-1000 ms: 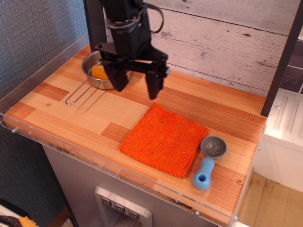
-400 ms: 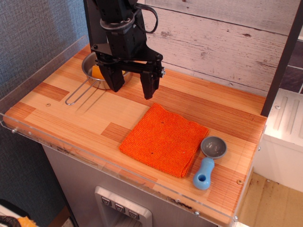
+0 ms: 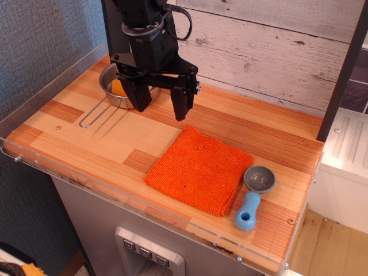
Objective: Move the butter into the bowl from the cloth
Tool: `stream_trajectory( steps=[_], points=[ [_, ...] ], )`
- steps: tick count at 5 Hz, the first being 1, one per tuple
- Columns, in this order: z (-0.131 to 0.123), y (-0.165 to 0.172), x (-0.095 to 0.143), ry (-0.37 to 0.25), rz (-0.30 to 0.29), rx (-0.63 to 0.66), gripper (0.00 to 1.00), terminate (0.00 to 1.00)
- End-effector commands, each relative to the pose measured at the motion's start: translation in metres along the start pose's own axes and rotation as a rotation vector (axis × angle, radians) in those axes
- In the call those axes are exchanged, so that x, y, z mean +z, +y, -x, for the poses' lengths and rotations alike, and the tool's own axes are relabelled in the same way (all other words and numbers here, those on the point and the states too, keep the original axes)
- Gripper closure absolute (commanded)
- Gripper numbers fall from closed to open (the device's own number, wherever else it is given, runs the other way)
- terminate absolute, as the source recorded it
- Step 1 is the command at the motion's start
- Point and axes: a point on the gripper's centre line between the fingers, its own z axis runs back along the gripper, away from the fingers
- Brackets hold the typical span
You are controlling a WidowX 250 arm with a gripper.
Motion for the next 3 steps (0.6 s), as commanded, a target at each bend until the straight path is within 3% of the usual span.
stream_trajectory(
  steps=[1, 2, 3],
  points=[
    [0.0022, 0.0043, 0.0136, -0.048, -0.005, -0.007, 0.00, 0.00],
    [0.0022, 0.0043, 0.0136, -0.048, -0.005, -0.007, 0.00, 0.00],
    [0.0022, 0.0043, 0.0136, -0.048, -0.005, -0.007, 0.00, 1.00]
  ],
)
